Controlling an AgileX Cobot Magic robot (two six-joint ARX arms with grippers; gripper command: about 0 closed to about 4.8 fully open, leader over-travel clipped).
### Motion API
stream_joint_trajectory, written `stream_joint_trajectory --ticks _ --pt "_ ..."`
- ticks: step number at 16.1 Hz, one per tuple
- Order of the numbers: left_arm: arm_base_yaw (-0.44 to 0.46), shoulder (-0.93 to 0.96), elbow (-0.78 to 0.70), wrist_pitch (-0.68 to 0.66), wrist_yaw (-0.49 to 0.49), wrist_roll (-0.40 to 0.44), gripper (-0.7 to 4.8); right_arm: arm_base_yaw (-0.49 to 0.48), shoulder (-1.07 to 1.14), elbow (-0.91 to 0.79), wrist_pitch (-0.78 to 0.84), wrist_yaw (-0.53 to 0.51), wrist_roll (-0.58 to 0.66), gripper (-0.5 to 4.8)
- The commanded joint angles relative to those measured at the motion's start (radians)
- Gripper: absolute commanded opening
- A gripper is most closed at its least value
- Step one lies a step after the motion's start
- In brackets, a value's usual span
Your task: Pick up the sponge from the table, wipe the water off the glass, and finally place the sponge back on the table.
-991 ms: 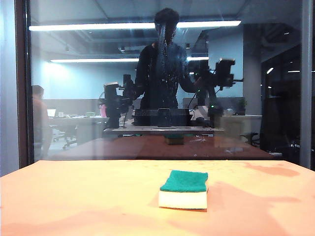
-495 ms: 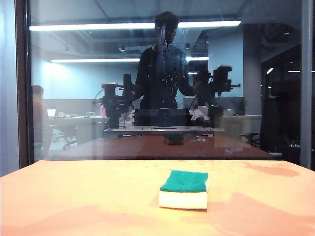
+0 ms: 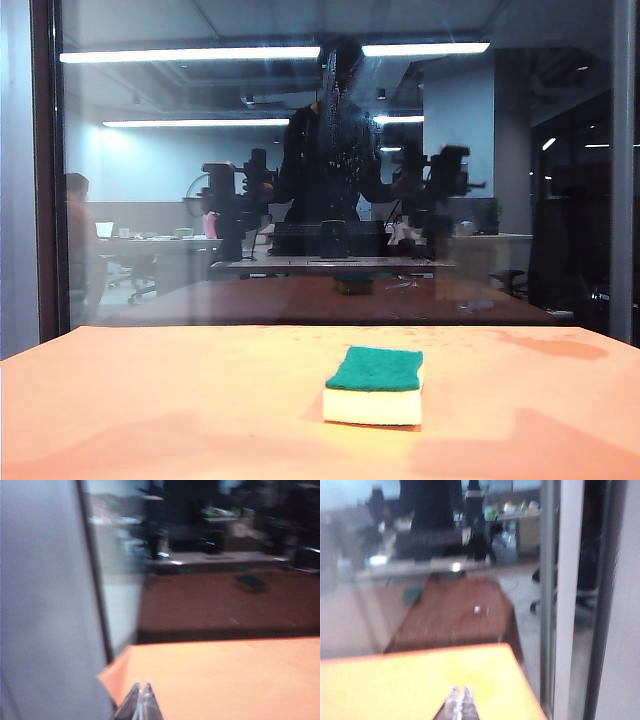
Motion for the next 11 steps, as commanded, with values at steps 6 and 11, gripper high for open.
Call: stream_joint_trajectory --ticks 6,11 --pt "0.000 0.001 0.002 -0.029 -0.032 0.038 -0.06 0.000 0.000 -0.109 0.071 0.003 -0.024 -0.05" --pt "0.000 0.001 0.002 -0.032 -0.032 0.038 -0.06 0.000 0.000 -0.108 0.117 0.003 -0.024 -0.04"
